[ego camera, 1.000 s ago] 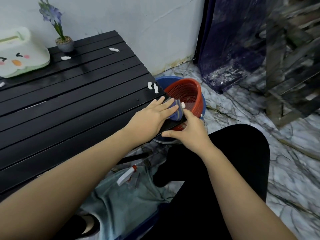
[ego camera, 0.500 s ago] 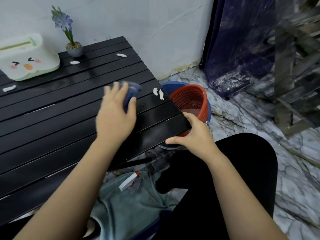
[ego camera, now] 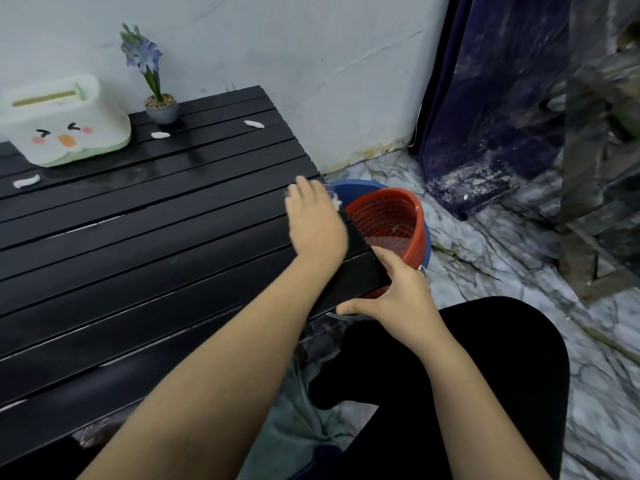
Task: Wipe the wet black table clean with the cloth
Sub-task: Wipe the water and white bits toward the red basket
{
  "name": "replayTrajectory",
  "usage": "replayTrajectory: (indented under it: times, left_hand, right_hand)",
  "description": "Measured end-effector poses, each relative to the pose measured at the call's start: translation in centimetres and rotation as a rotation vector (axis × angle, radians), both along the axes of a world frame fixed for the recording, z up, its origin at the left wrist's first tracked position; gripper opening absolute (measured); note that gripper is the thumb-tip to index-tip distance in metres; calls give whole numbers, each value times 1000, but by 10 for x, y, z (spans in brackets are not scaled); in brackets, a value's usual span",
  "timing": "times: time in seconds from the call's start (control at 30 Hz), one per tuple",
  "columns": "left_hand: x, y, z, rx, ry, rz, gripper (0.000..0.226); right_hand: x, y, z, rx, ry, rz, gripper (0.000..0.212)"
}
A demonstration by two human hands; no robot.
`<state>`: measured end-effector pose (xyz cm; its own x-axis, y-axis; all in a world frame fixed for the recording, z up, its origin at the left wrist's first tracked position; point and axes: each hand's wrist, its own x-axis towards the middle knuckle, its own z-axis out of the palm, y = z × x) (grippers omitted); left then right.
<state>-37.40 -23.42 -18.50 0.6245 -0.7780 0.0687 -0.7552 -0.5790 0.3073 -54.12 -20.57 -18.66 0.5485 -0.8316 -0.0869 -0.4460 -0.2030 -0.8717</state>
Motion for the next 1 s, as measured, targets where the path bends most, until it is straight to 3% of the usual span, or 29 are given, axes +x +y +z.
replayTrajectory:
  times: [0.07, 0.13, 0.2, 0.23, 0.33, 0.43, 0.5, 0.63, 0.83, 1.0]
  left_hand:
    - [-22, -19, 8, -86, 119, -119, 48]
    - [-29, -22, 20, -208, 393, -187, 36]
    - [-16, -16, 29, -392, 638, -92, 35]
    - [-5, -11, 32, -478, 667, -32, 35]
    - [32, 17, 24, -477, 375, 39, 37]
    - [61, 42, -4, -182, -17, 55, 49]
    - [59, 43, -16, -59, -136, 53, 52]
    - [23, 28, -9, -127, -148, -228, 37]
    - [24, 89, -1, -184, 107, -733, 41]
    - [61, 211, 6, -145, 128, -784, 41]
  right_hand:
    - [0, -1, 1, -15, 5, 15, 99]
    - [-1, -2, 1, -13, -2, 29, 93]
    - [-1, -3, 1, 41, -14, 23, 88]
    - [-1, -4, 1, 64, -22, 12, 89]
    - [1, -3, 4, 39, -11, 25, 96]
    - [0, -2, 7, 12, -1, 58, 97]
    - [0, -1, 7, -7, 4, 77, 94]
    - [2, 0, 11, -35, 35, 79, 100]
    - [1, 3, 13, -58, 96, 76, 129]
    - [-3, 3, 15, -44, 44, 93, 84]
